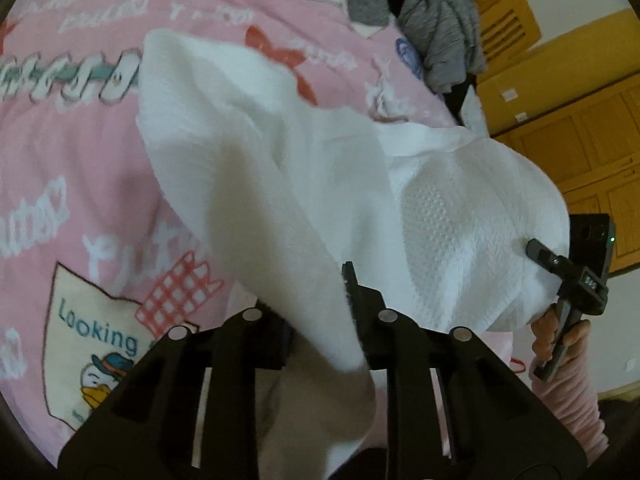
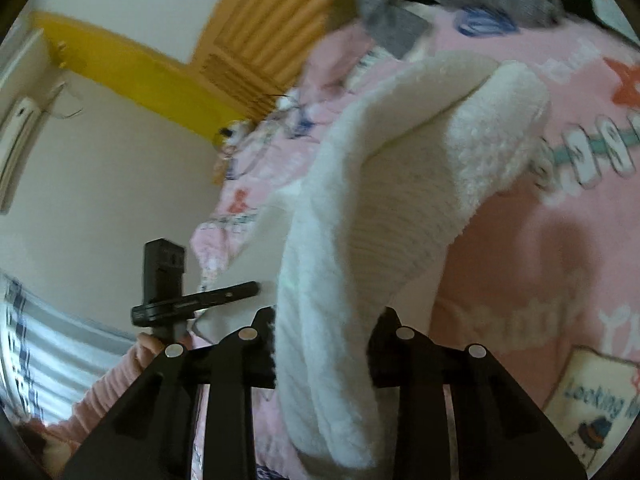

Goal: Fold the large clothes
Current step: 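Grasp the folded hoodie edge with the left gripper while the right gripper grasps it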

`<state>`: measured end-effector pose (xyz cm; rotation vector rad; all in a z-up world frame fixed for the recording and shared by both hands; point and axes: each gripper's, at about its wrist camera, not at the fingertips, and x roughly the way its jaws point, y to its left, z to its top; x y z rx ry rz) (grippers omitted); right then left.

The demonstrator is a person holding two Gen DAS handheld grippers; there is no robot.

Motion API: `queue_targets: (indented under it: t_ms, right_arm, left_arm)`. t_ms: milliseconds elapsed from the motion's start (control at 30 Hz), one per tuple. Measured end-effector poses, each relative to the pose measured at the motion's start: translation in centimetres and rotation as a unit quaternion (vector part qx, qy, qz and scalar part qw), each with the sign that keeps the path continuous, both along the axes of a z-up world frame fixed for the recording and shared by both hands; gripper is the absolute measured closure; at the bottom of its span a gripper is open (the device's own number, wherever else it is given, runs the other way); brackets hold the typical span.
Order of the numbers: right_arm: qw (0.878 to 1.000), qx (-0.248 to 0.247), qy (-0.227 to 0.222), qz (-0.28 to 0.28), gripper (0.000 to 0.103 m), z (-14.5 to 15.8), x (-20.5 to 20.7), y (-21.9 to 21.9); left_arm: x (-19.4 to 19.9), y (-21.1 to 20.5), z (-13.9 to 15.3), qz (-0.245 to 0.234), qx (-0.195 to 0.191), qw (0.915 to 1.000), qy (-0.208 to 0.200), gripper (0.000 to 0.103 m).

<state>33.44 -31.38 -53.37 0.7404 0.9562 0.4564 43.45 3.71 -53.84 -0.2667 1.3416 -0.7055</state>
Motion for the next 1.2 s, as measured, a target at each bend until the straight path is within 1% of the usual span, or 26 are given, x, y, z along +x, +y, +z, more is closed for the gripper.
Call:
queue_targets:
  t_ms: [100, 167, 267, 367, 433, 500, 633, 767, 867, 1000, 1100, 1167, 1200]
  right_arm:
    - [1.0, 0.007, -0.017, 0.011, 0.075, 1.4, 0.5, 1.3]
    - [0.999, 0.021, -0.025, 0.019, 0.075, 2.3, 0.7, 2.4]
    - [0.999, 0.019, -0.03, 0.03, 0.075, 3.1, 0.9, 4.1]
    - [0.998, 0.036, -0.037, 0.039, 0.075, 4.0, 1.2, 5.3]
    - [0.997, 0.044, -0.041, 0.042, 0.075, 4.7, 1.1, 6.0]
    - [0.997, 0.042, -0.046, 0.049, 0.075, 5.6, 1.0, 6.5]
    - [0.995, 0.055, -0.059, 0.059, 0.075, 7.9, 0.8, 7.9]
    - [0.992, 0.04, -0.076, 0.092, 0.075, 11.0, 0.4, 10.6]
    - [0.988, 0.036, -0.094, 0.118, 0.075, 13.1, -0.2, 12.9]
    - [0.979, 0.055, -0.115, 0.161, 0.075, 15.0, -0.4, 17.4]
    - [0.971, 0.069, -0.123, 0.194, 0.075, 16.1, -0.8, 20.9]
    - [0.963, 0.083, -0.127, 0.224, 0.075, 16.9, -0.6, 24.3]
    - [0.956, 0.092, -0.129, 0.248, 0.075, 17.3, -0.5, 26.6]
  left_arm:
    - [-0.6, 0.0, 0.8, -0.007, 0.006, 0.9999, -0.006, 0.086]
    - [-1.3, 0.0, 1.1, -0.016, 0.014, 0.9997, -0.012, 0.086]
    - [-2.1, 0.6, 1.2, -0.011, 0.002, 0.9999, -0.011, 0.088]
    - [-3.0, 1.1, 0.9, -0.009, 0.001, 0.9999, -0.01, 0.088]
    - [-3.3, 1.6, 0.9, -0.002, -0.008, 0.9999, -0.005, 0.088]
    - [-3.3, 1.9, 0.9, 0.003, -0.018, 0.9998, -0.001, 0.088]
    - [-3.7, 2.7, 1.2, 0.0, -0.036, 0.9993, 0.005, 0.088]
    - [-4.5, 4.3, 2.2, 0.002, -0.067, 0.9978, -0.002, 0.088]
    - [-5.5, 6.4, 2.8, 0.019, -0.09, 0.9957, -0.002, 0.088]
    - [-7.9, 10.6, 4.3, 0.047, -0.109, 0.9929, -0.008, 0.088]
    - [-9.7, 14.5, 5.9, 0.064, -0.106, 0.9921, -0.018, 0.088]
    - [-11.3, 18.1, 7.3, 0.088, -0.095, 0.991, -0.033, 0.088]
    - [-12.2, 20.1, 8.0, 0.104, -0.09, 0.9897, -0.038, 0.088]
